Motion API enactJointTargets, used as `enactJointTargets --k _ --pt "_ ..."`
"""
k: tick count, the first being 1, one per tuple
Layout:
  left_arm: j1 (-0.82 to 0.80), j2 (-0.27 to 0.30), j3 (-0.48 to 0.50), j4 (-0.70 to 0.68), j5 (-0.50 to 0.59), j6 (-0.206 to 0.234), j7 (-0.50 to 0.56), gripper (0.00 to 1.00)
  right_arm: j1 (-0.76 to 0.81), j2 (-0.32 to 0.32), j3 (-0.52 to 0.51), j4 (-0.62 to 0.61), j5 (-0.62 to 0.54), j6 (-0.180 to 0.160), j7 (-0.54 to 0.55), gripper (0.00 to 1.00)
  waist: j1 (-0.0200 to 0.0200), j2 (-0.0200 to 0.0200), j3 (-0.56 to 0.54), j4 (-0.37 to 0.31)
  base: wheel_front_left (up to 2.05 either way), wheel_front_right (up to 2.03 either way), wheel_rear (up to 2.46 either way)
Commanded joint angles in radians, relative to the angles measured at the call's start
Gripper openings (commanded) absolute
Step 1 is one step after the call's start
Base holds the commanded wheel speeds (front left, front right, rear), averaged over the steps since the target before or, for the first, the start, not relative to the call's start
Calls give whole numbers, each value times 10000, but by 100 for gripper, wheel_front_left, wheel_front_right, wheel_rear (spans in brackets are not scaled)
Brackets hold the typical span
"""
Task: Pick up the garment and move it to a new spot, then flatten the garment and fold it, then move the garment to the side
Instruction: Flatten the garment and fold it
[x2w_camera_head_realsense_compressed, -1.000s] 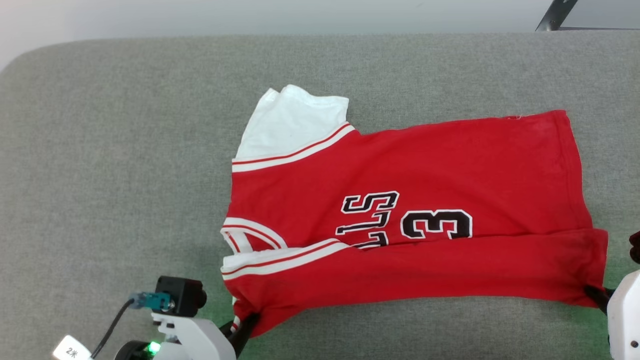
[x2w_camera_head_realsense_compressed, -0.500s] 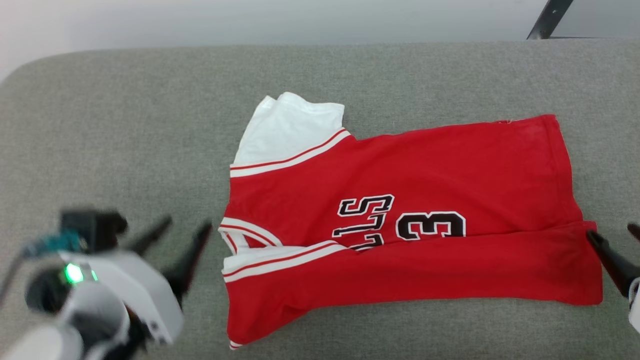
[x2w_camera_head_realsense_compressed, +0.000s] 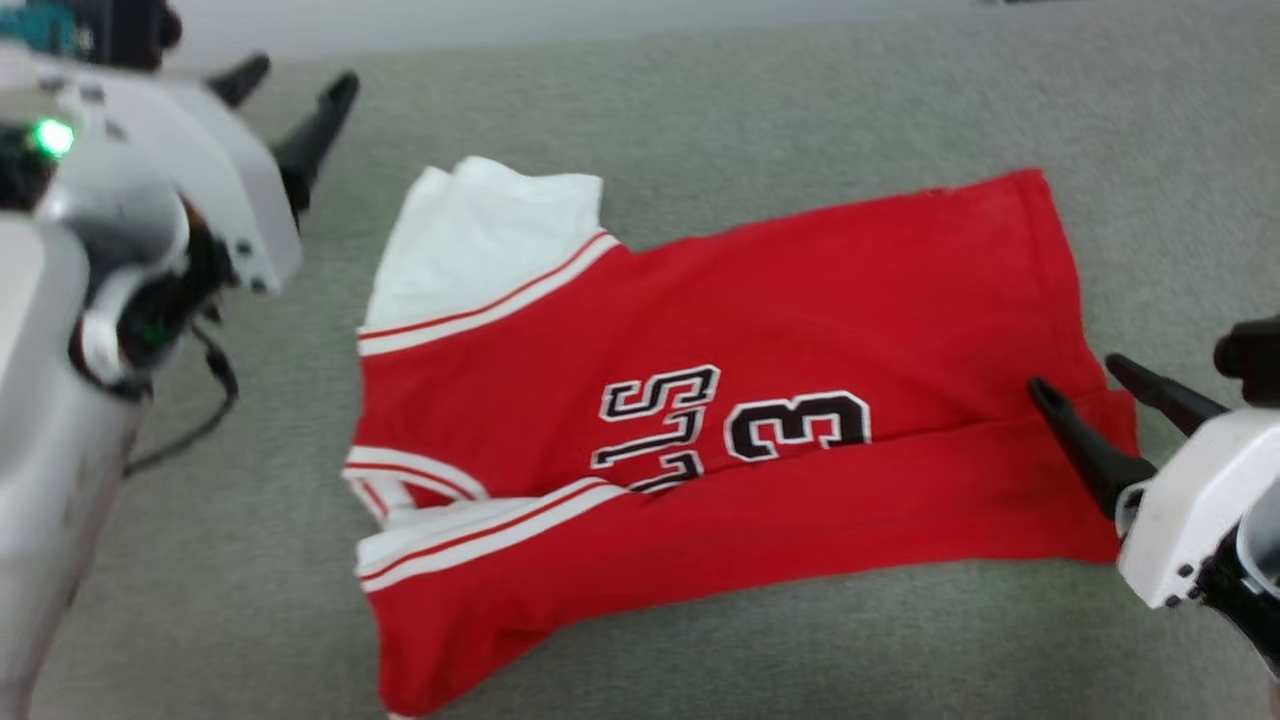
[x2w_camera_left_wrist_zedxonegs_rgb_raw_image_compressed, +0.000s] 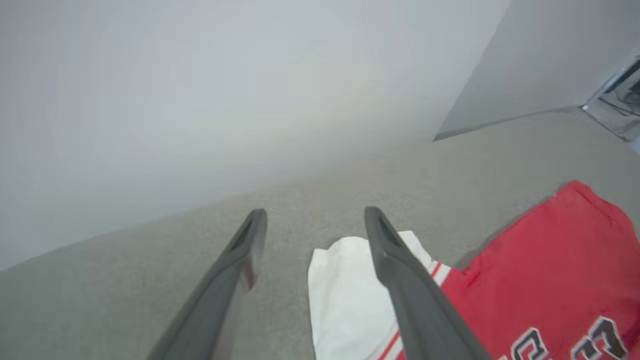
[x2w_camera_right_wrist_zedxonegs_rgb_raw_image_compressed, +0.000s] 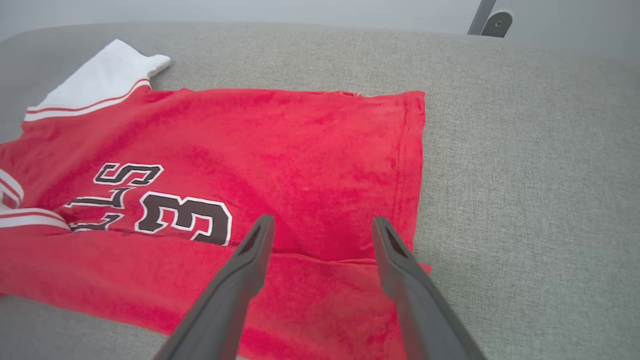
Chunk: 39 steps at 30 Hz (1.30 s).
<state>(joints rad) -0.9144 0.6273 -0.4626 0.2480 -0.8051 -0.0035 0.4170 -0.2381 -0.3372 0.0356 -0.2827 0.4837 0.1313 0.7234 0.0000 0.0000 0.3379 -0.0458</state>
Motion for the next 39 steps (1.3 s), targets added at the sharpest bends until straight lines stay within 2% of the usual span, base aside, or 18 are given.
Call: enactJointTargets --k 1,6,9,13,18,23,24,25,27,33,39 --pt "-326 -162 -158 498 107 -202 39 100 -196 49 92 65 21 -12 -118 100 0 0 667 -711 0 0 0" --pt "-1696 -424 -832 3183 386 -903 724 100 -668 130 478 267 -34 -14 -619 100 0 0 1124 -1337 0 0 0" --pt "-2084 -444 -1251 4483 372 -1094 1489 100 -856 159 621 315 -95 -14 -943 100 0 0 1256 -1614 0 0 0" --pt "-2310 -562 -1358 5769 -239 -1222 2497 100 -1003 150 752 373 -110 -12 -1201 100 0 0 1343 -1831 0 0 0" --pt "-2139 -841 -1442 6347 -1165 -1293 3456 100 -949 91 687 407 -140 -14 -1283 100 0 0 1378 -1859 0 0 0" --pt "-1967 -837 -1893 5908 -1761 -1305 3920 100 -1034 131 585 456 -182 -14 -1307 100 0 0 1430 -1789 0 0 0" --pt "-1945 -813 -1963 5794 -1879 -1305 3956 83 -1056 145 586 467 -183 -14 -1303 100 0 0 1445 -1769 0 0 0" --pt "-1942 -778 -2028 5678 -1989 -1306 4007 46 -1074 155 587 473 -188 -14 -1286 100 0 0 1470 -1744 0 0 0" --pt "-1958 -698 -2201 5485 -2135 -1307 3987 0 -1204 163 605 515 -162 -14 -1259 100 0 0 1527 -1700 0 0 0" --pt "-2199 -489 -2622 5261 -2284 -1281 3533 0 -2282 97 856 993 10 -12 -1128 100 0 0 1693 -1502 0 0 0" --pt "-2553 -638 -3115 5054 -2513 -1281 3184 0 -4537 -99 1447 2865 199 -12 -377 100 0 0 1899 -1095 0 0 0"
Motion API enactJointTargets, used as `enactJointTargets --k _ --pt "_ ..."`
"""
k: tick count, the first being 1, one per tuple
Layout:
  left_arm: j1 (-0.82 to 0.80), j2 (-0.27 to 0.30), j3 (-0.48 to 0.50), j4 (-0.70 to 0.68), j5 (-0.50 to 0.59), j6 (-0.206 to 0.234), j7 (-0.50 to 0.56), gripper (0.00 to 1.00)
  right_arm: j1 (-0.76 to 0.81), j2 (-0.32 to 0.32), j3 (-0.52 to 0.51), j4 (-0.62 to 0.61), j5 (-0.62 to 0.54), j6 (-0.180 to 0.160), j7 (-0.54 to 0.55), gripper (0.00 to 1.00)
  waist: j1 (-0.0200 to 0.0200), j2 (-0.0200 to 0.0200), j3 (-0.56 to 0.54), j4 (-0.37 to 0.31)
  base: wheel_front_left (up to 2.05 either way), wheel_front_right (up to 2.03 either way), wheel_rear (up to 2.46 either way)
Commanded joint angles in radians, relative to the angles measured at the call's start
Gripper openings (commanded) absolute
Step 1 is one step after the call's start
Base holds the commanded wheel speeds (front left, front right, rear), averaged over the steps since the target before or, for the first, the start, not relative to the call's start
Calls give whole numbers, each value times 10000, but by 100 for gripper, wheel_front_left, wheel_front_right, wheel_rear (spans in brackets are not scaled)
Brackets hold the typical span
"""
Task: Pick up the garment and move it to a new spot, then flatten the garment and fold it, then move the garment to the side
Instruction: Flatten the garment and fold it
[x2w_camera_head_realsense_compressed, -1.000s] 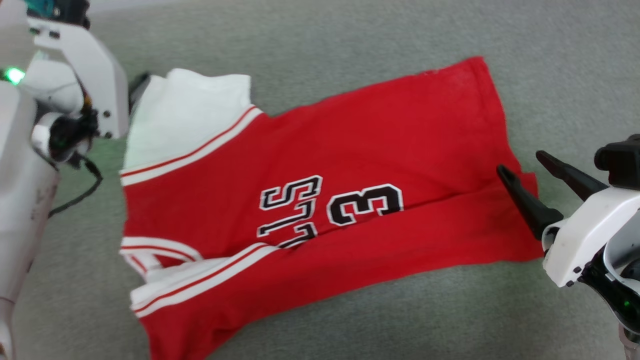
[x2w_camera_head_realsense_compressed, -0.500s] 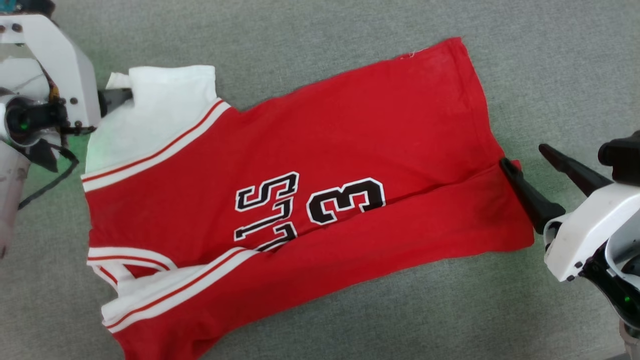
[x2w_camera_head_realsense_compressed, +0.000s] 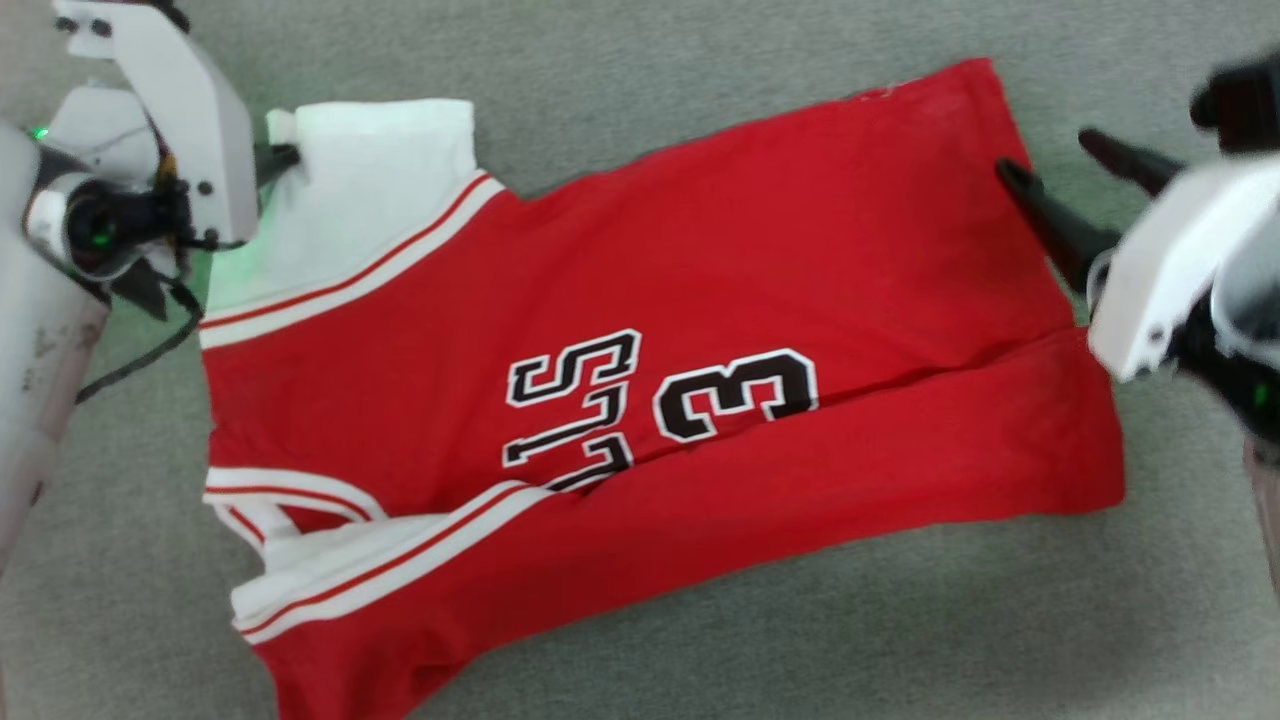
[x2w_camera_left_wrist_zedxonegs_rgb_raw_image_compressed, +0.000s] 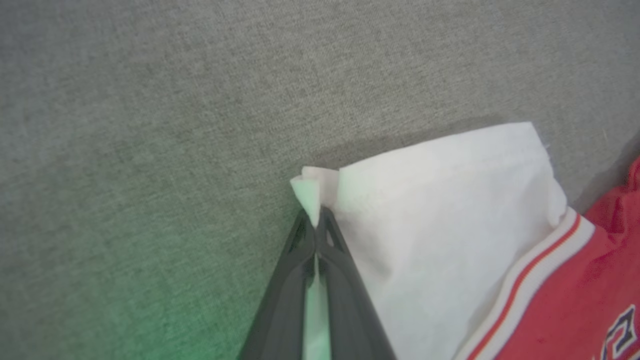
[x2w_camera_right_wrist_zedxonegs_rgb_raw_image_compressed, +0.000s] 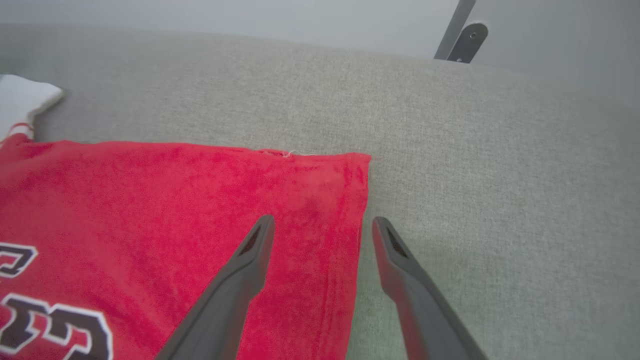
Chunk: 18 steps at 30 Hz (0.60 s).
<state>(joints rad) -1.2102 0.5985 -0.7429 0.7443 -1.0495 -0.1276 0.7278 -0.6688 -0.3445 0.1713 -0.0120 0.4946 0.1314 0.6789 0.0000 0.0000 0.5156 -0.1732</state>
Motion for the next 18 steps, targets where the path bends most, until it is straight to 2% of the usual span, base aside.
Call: enactJointTargets --k 1,8,17,18 --pt "343 -388 -395 66 -100 -41 40 0 -647 -76 183 574 87 -16 205 100 0 0 170 266 0 0 0" --pt "-45 -628 -1112 -150 -375 -41 -354 0 -2982 -567 1003 3470 -122 -16 1436 100 0 0 484 868 0 0 0" --pt "-287 -664 -1953 -391 -773 -42 -764 0 -3698 -693 1872 5266 151 -14 1567 100 0 0 597 1175 0 0 0" --pt "-288 -644 -2052 -395 -810 -42 -835 0 -3692 -703 1990 5354 240 -14 1548 78 0 0 584 1185 0 0 0"
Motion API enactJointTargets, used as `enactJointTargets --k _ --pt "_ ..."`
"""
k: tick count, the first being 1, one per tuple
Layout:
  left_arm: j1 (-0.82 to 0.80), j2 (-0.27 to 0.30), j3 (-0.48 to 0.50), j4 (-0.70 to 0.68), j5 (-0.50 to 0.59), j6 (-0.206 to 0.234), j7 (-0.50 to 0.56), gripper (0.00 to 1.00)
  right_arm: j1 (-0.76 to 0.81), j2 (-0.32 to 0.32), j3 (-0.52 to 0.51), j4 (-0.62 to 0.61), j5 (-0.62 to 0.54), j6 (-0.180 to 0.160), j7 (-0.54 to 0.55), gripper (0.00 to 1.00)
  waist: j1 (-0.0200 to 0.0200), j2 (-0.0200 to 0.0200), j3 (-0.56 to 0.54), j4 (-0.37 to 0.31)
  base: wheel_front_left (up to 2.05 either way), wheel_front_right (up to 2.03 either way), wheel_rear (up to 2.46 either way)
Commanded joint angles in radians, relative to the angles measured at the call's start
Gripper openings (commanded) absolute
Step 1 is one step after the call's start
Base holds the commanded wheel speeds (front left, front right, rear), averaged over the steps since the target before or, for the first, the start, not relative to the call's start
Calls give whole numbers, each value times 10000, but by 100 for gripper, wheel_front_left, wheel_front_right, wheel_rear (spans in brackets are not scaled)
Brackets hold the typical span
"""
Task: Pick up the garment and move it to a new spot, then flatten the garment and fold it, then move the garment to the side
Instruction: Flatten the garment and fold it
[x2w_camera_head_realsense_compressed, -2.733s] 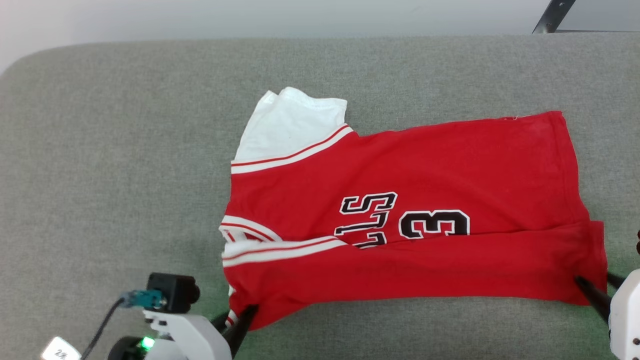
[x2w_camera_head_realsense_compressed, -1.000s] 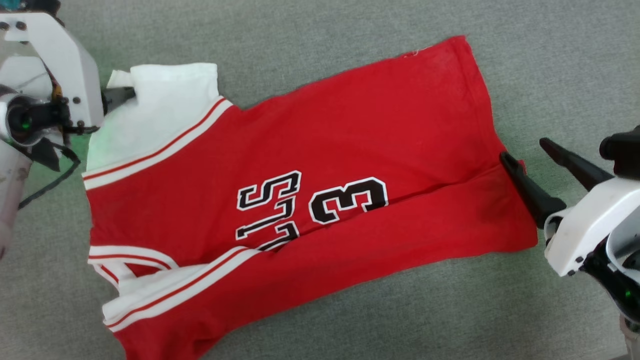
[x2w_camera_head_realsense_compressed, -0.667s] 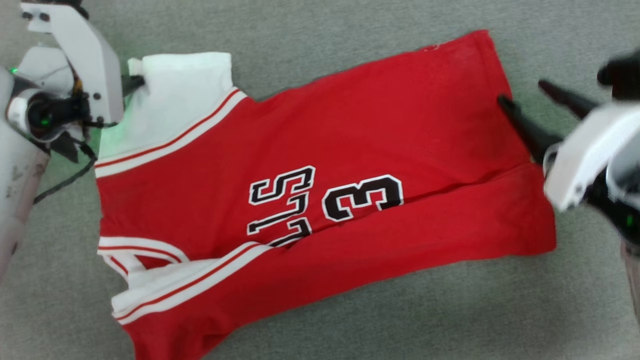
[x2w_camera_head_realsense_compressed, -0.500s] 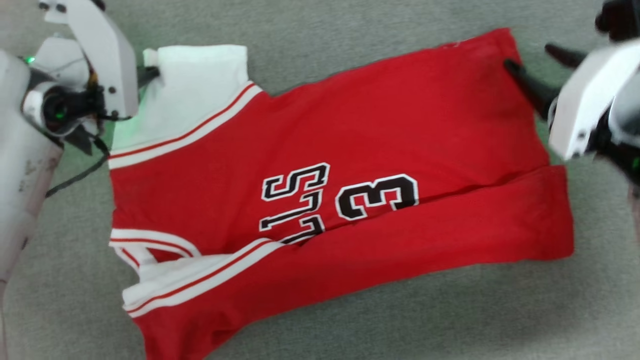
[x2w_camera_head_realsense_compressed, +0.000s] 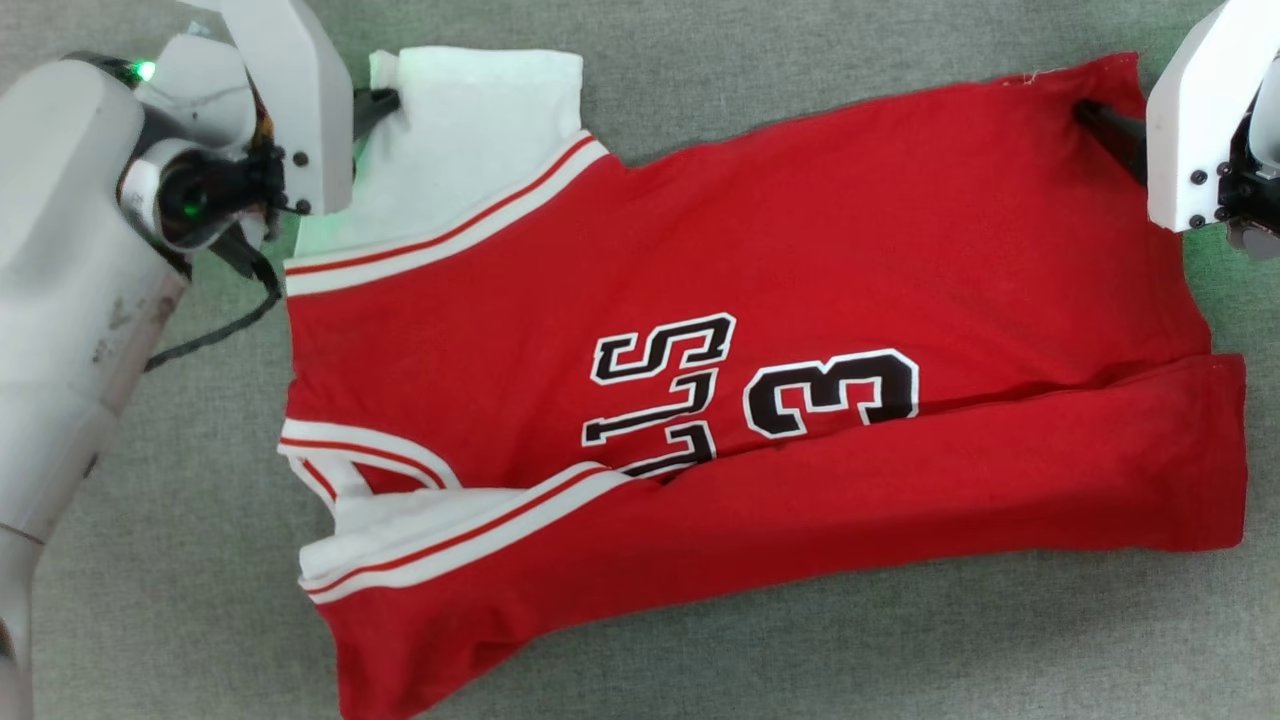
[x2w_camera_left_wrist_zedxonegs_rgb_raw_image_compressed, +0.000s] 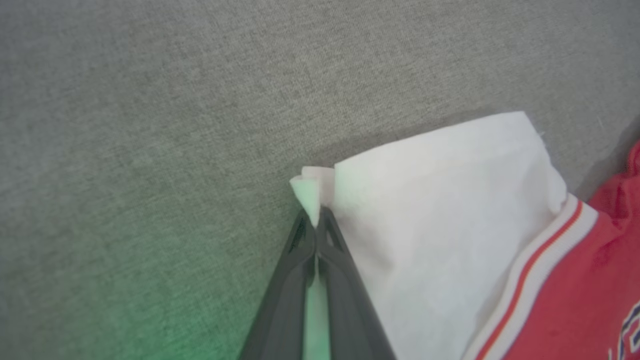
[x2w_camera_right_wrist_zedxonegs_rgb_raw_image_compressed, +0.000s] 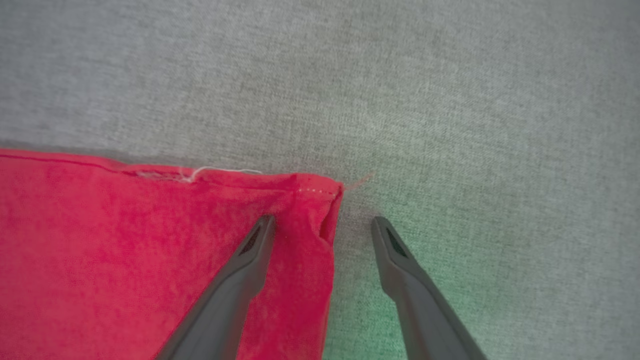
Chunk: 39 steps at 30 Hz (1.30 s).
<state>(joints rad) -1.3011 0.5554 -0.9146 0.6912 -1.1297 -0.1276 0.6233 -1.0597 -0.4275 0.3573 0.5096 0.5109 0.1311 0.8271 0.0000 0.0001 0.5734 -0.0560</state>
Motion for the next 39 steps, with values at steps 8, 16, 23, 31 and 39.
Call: enactJointTargets --k 8,16,23,31,39 --pt "521 -341 -856 -16 -480 -44 -805 0 250 -124 417 674 355 -12 -1018 0 0 -1 -520 164 0 0 0" --pt "874 -382 -1030 -131 -879 -32 -3310 0 902 -333 546 1090 810 -12 -2484 0 0 -1 -2124 490 0 0 0" --pt "1611 141 -1427 -1579 -1352 -32 -4877 0 2087 -972 835 434 1468 -12 -3146 0 0 -1 -3158 837 0 0 0" --pt "3215 1486 -1817 -3761 -1730 -32 -6122 0 4017 -1853 701 -852 2046 -12 -3202 0 0 -1 -3618 1058 0 0 0" --pt "5512 2596 -1952 -5594 -2156 438 -7389 0 5859 -2228 -200 -1894 2214 -12 -3002 0 0 -1 -3712 1110 0 0 0"
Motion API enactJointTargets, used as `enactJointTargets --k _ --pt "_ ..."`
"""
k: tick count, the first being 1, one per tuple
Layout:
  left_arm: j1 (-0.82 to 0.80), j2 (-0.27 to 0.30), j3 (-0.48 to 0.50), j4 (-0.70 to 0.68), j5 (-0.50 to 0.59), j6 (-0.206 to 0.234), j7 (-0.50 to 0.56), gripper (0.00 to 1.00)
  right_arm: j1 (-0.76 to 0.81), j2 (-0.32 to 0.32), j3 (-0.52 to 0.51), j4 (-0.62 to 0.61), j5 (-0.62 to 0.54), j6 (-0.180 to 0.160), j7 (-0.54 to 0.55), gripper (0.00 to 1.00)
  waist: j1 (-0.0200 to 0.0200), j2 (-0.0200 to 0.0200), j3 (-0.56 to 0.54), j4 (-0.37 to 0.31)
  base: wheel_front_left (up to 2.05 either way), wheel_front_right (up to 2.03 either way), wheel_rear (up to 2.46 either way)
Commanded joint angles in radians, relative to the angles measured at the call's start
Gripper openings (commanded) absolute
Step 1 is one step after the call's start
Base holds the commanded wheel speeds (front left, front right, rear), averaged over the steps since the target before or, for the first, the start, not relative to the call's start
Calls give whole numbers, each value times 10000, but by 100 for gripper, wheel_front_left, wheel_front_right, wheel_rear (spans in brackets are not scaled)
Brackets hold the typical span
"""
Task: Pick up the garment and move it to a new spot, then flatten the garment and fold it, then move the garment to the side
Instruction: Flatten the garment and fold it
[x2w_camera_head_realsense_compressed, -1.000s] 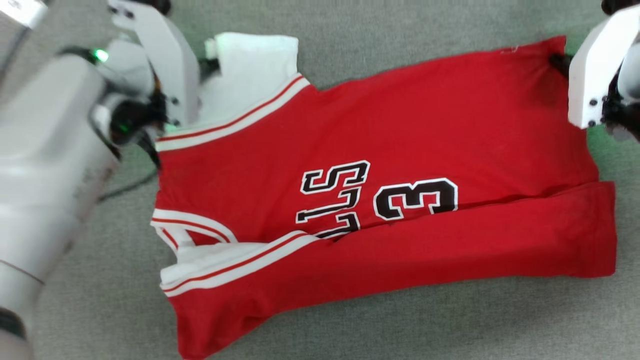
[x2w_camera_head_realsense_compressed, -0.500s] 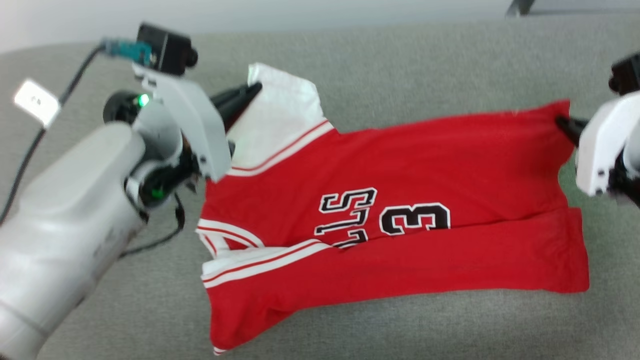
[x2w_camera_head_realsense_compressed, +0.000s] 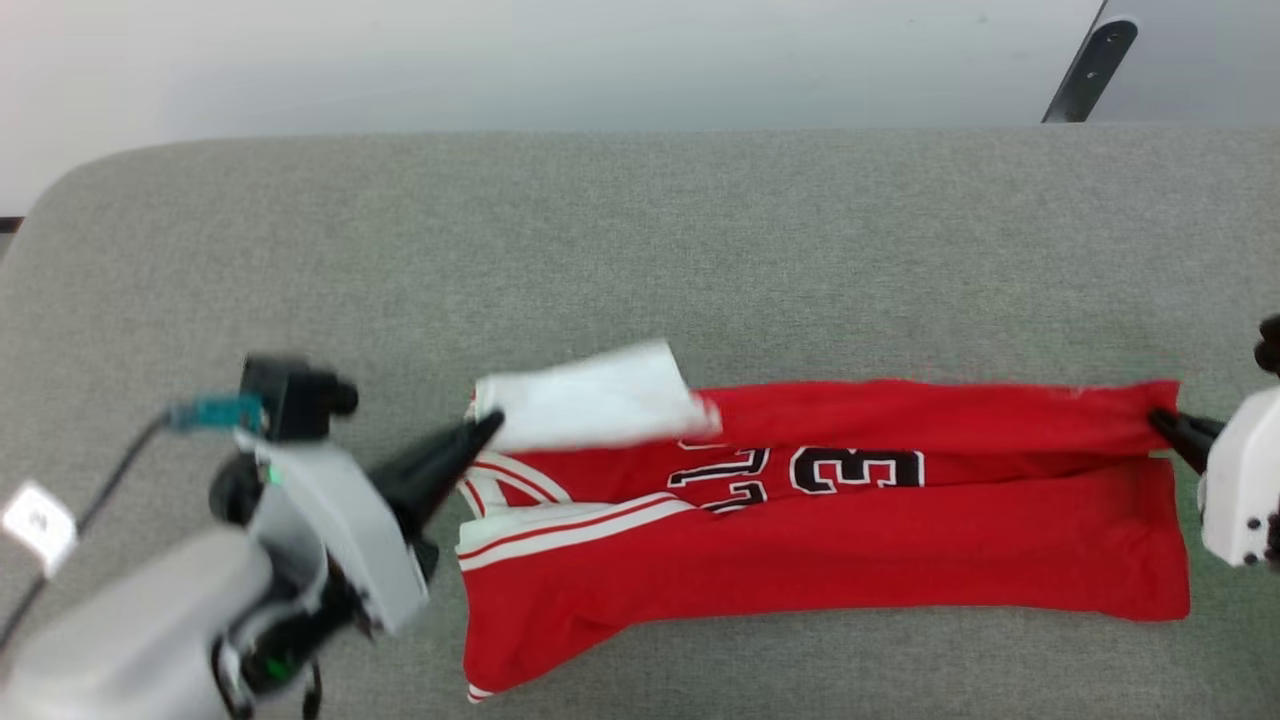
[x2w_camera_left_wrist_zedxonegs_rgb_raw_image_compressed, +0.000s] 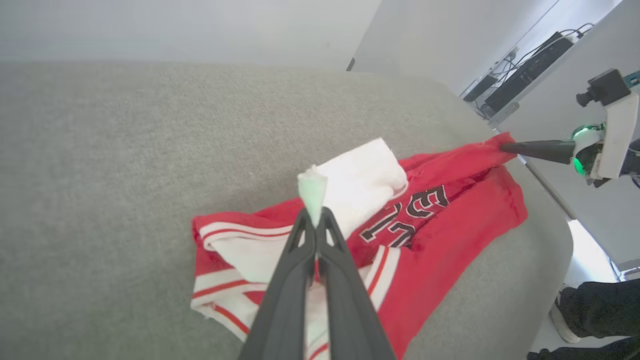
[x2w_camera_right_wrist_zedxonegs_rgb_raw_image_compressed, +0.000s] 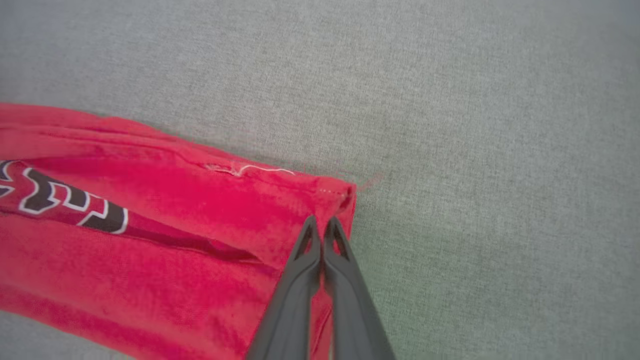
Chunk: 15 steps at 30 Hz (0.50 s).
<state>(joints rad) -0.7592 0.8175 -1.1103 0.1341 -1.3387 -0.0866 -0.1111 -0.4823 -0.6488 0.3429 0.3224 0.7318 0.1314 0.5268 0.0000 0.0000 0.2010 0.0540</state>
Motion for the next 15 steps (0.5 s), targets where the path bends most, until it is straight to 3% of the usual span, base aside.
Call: enactJointTargets --k 1,9,15 --pt "326 43 -3 -215 -98 134 -188 0 267 -21 -183 -114 -39 -16 11 0 0 0 31 24 0 0 0" --pt "1525 383 -228 -930 -125 757 -787 0 1124 274 -1062 -606 -402 -16 306 0 0 0 434 84 0 0 0" --pt "1527 -74 -445 -425 336 1248 -927 0 1317 610 -1278 -627 -905 -16 440 0 0 0 768 118 0 0 0"
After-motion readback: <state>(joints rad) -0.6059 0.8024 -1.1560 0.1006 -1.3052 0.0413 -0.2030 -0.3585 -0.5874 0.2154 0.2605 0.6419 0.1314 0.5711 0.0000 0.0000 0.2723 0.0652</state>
